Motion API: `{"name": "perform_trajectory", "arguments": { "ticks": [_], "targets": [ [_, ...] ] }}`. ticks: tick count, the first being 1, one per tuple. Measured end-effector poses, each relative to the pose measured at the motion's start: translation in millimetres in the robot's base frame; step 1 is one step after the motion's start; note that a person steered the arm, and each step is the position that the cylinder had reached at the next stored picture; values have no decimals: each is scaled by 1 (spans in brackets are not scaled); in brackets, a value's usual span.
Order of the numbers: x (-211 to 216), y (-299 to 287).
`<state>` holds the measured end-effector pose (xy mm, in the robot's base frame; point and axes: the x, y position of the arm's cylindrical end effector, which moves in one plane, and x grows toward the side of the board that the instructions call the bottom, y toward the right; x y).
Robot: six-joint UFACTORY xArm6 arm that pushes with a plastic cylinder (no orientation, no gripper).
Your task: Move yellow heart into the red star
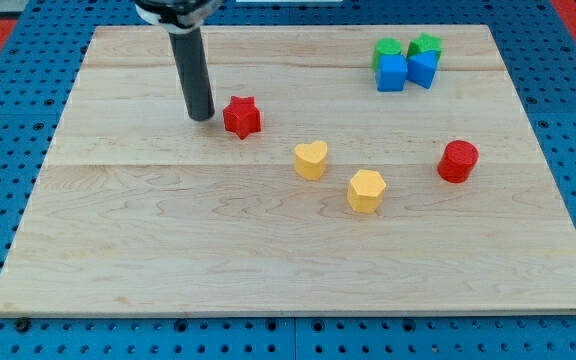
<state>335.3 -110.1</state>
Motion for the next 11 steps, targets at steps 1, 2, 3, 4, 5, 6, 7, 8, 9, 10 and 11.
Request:
{"name": "perform_trajectory", "arguments": {
  "ticks": [1,2,3,4,5,6,7,8,9,10,11],
  "targets": [
    [-62,42],
    [-6,131],
    [41,169],
    [75,179],
    [104,183],
    [126,147],
    [115,114],
    [97,132],
    [87,101],
    [113,90],
    [97,89]
  ]
}}
